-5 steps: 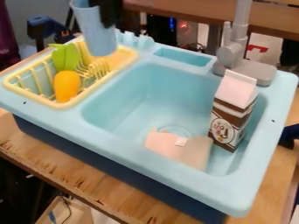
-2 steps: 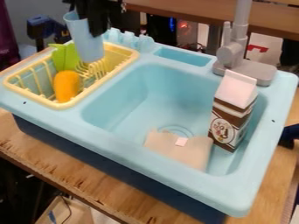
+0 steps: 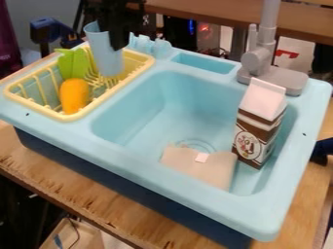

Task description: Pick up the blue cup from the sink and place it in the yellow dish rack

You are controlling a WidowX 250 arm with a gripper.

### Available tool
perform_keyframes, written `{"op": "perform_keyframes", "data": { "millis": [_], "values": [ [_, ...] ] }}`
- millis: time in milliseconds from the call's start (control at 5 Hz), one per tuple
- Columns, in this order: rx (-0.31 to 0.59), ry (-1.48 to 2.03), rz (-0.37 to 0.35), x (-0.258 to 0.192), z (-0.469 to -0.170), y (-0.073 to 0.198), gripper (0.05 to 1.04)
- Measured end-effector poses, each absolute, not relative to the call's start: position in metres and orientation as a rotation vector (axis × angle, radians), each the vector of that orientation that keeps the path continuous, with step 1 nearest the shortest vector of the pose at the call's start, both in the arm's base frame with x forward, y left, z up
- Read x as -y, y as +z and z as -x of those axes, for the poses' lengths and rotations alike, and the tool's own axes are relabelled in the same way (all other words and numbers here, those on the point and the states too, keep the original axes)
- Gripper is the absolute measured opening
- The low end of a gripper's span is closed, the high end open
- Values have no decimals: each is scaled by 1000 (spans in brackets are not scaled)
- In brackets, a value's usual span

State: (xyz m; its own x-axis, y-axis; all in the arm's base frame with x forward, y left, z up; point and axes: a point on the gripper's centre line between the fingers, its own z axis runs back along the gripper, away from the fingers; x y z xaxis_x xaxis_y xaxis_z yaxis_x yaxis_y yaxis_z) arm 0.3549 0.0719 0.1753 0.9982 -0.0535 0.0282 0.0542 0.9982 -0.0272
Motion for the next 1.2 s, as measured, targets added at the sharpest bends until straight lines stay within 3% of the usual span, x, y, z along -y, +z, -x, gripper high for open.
{"op": "perform_keyframes", "data": {
  "millis": [1000,1200],
  "values": [
    [33,-43,29,-49,-369,170,93],
    [-5,-46,32,-40,-370,160,93]
  ]
}}
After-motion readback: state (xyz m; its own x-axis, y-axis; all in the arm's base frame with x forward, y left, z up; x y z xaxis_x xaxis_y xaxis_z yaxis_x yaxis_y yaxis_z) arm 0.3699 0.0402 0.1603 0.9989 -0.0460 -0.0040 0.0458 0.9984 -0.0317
